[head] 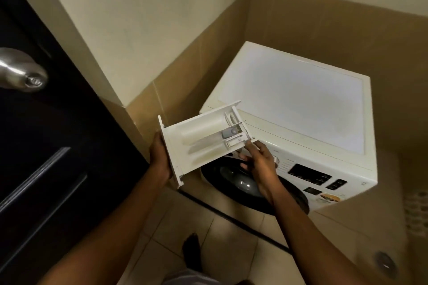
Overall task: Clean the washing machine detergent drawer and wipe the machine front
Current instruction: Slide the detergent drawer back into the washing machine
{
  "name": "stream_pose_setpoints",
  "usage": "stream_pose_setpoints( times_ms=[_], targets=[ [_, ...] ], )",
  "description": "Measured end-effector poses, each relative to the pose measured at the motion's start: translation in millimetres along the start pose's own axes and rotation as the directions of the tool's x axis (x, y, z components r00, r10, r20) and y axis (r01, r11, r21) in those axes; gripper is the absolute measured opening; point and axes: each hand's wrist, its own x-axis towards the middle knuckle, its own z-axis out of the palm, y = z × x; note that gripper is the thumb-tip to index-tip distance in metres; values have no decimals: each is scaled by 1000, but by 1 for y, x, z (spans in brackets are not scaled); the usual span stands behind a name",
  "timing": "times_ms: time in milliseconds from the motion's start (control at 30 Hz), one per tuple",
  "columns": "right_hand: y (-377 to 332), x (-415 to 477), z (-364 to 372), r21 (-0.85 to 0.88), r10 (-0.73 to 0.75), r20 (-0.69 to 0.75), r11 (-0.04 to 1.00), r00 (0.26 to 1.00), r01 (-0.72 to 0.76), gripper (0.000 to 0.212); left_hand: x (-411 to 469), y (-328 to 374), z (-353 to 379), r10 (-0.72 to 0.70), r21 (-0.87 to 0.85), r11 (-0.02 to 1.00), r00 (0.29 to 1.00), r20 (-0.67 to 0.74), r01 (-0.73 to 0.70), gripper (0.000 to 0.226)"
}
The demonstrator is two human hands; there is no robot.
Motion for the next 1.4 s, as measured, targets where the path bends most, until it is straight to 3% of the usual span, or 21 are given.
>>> stream_pose_setpoints(
  times_ms=[100, 200, 367, 567, 733, 867, 1167, 1300, 1367, 1400],
  targets=[
    [10, 16, 31, -55, 43, 84, 998, 996, -38, 49, 14, -2, -16, -14, -64, 998, 999, -49, 11, 60],
    [17, 28, 53, -24, 43, 165, 999, 985, -40, 42, 17, -10, -26, -20, -151, 988, 996, -84, 7, 56],
    [33, 40, 57, -20, 77, 152, 997, 985, -75, 33, 15, -43, -39, -56, -268, 963, 983, -174, 8, 56],
    [54, 55, 38, -41, 151, 131, 988, 980, -146, 36, -4, -93, -37, -140, -380, 925, 928, -345, -2, 57],
    [63, 72, 17, -35, 192, 128, 981, 973, -190, 29, -9, -109, -17, -166, -305, 952, 878, -448, 24, 59],
    [66, 82, 7, -49, 233, 111, 972, 966, -228, 22, -7, -127, -9, -117, -269, 962, 823, -556, -45, 48],
    [54, 94, 1, -108, 241, 58, 966, 969, -234, 31, 9, -146, 1, -121, -290, 956, 832, -542, -50, 58],
    [45, 86, 0, -346, 109, 39, 934, 993, -89, 18, 12, -153, -2, -154, -344, 939, 862, -484, -25, 54],
    [38, 86, -5, -555, -58, 122, 824, 991, 116, 4, 19, -151, -2, -163, -352, 936, 863, -478, -18, 52],
    [32, 87, -10, -653, -153, 194, 718, 969, 243, 2, 19, -147, 1, -159, -342, 939, 859, -487, -20, 51]
  ],
)
